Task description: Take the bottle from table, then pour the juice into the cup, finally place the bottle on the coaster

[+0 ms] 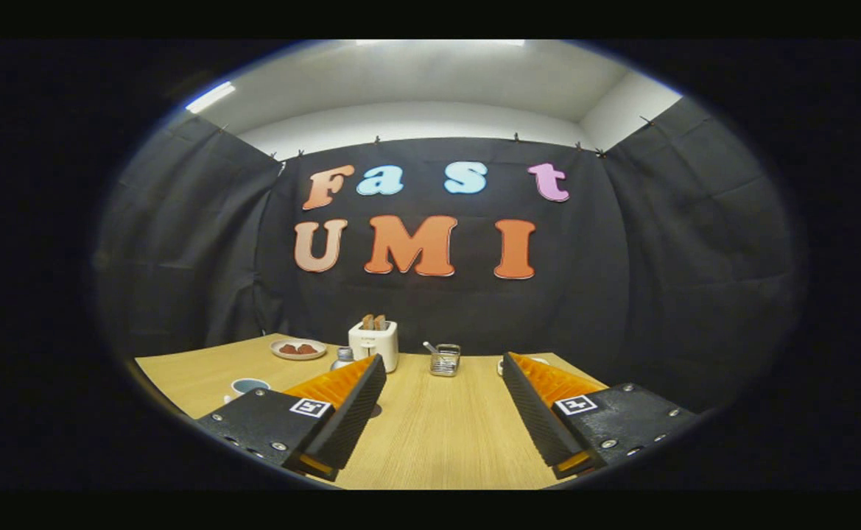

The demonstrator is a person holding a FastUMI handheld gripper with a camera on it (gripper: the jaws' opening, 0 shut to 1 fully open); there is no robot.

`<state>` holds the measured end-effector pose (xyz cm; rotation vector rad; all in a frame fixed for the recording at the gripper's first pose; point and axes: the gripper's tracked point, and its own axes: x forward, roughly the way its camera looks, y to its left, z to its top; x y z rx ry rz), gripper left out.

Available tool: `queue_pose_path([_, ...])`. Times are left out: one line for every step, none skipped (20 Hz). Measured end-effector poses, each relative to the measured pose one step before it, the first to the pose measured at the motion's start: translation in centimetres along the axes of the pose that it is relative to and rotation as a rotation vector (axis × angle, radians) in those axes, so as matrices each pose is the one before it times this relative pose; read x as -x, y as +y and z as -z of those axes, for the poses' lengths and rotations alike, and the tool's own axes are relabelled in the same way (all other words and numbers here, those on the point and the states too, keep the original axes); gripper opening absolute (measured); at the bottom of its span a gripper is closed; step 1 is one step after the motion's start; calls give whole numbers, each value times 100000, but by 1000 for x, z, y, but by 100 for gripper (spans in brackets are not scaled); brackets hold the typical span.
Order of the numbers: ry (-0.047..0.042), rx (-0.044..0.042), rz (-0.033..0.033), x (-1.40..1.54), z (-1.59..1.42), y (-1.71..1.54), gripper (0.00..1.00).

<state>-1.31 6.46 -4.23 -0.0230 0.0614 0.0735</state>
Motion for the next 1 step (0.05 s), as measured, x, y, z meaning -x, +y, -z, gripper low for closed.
queue_pose_path([-514, 636, -20, 231, -104, 14, 95])
